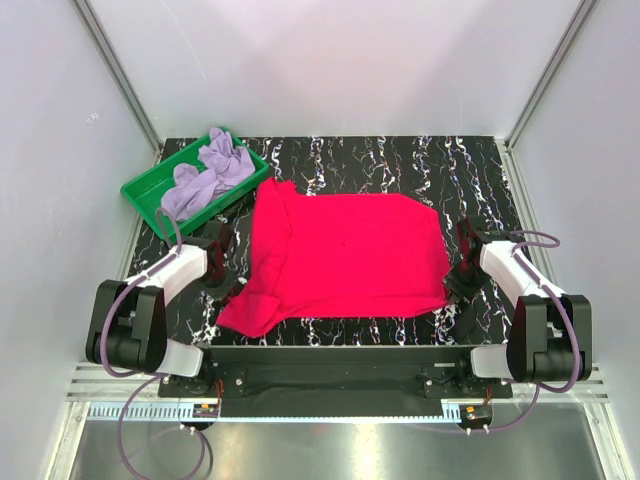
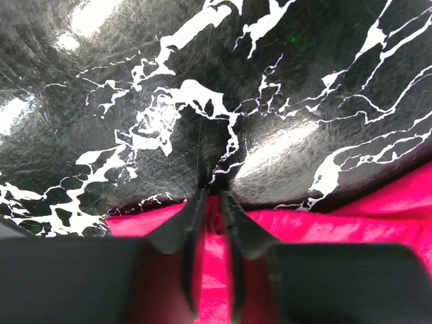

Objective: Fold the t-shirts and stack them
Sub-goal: Flatten the tshirt out

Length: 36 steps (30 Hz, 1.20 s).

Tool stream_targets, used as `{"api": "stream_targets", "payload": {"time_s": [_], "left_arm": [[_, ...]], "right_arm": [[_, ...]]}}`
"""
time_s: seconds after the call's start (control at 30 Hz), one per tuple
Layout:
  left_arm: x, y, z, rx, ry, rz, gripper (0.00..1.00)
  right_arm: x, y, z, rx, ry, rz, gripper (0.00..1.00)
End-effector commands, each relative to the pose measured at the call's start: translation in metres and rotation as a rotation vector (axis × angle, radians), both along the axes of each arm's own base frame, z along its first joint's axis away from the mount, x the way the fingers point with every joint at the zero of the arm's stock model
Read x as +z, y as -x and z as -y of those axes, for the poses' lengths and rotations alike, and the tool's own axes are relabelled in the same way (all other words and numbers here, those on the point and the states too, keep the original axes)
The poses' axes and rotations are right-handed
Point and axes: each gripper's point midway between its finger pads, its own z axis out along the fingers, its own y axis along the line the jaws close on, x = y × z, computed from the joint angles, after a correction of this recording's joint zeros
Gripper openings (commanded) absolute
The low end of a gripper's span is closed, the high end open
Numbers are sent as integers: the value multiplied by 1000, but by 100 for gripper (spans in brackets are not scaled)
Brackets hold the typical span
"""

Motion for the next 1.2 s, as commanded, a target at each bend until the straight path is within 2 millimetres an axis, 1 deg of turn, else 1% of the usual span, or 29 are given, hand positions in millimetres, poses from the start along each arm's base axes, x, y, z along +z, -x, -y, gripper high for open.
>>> {"api": "stream_targets", "payload": {"time_s": [0.0, 0.03, 0.1, 0.13, 0.17, 0.2, 0.27, 0.3, 0.37, 0.4, 0.47, 0.5, 0.53, 0.57, 0.6, 0.63, 0.67, 0.7, 0.73, 0.77, 0.8, 0.83, 0.87, 0.93, 0.97, 1.03, 1.07, 1.13, 1.17], "left_arm": [[-5, -7, 3, 3, 8, 31, 12], [-1, -11, 1, 0, -4, 44, 6], [9, -15, -3, -26, -27, 62, 0], [15, -18, -9, -30, -60, 76, 0], [26, -28, -10, -41, -71, 114, 0], [34, -31, -13, -74, -88, 124, 0], [64, -50, -16, -101, -113, 217, 0], [80, -56, -18, -134, -132, 261, 0], [106, -67, -20, -154, -148, 339, 0], [128, -78, -19, -186, -157, 401, 0], [158, -89, -17, -223, -161, 480, 0], [185, -96, -17, -254, -172, 526, 0], [199, -100, -14, -266, -166, 558, 0], [214, -103, -12, -278, -160, 597, 0], [243, -111, -9, -304, -159, 680, 0], [257, -113, -3, -329, -135, 727, 0], [272, -115, 1, -343, -125, 773, 0], [293, -117, 3, -353, -124, 833, 0], [320, -118, 10, -377, -98, 906, 0], [341, -119, 13, -396, -95, 966, 0], [359, -118, 15, -411, -88, 1015, 0], [394, -114, 21, -429, -70, 1105, 0], [414, -111, 23, -453, -71, 1159, 0], [459, -99, 29, -496, -62, 1283, 0], [499, -86, 29, -521, -84, 1388, 0], [541, -65, 31, -558, -100, 1503, 0], [578, -43, 27, -576, -144, 1610, 0], [611, -17, 26, -605, -184, 1712, 0], [639, 7, 21, -613, -233, 1805, 0]], "right_arm": [[4, -3, 0, 7, -8, 16, 0], [4, -2, 0, 10, -8, 10, 0], [7, -6, 0, 22, -8, 19, 0], [9, -7, 0, 30, -10, 26, 0], [14, -14, -2, 44, -19, 46, 0], [18, -18, -2, 65, -19, 59, 0], [27, -24, -2, 85, -16, 81, 0], [40, -33, -1, 110, -11, 112, 0], [55, -41, 2, 127, 9, 144, 0], [71, -53, 4, 143, 21, 186, 0], [88, -57, 5, 159, 30, 213, 0], [105, -67, 5, 174, 33, 259, 0], [116, -70, 3, 182, 27, 285, 0], [136, -80, 1, 193, 19, 342, 0], [147, -84, 0, 212, 22, 370, 0], [156, -85, -1, 223, 19, 387, 0], [180, -94, -2, 231, 18, 450, 0], [191, -97, -2, 243, 24, 473, 0], [200, -96, -2, 248, 24, 476, 0], [226, -102, -3, 255, 33, 538, 0], [239, -103, -2, 261, 38, 560, 0], [248, -101, -2, 264, 39, 568, 0], [275, -103, -2, 265, 48, 635, 0], [298, -98, -4, 269, 47, 671, 0], [325, -97, -6, 272, 46, 742, 0], [346, -90, -10, 279, 25, 787, 0], [371, -86, -11, 279, 32, 855, 0], [394, -74, -18, 298, -1, 912, 0], [418, -67, -20, 305, -2, 986, 0]]}}
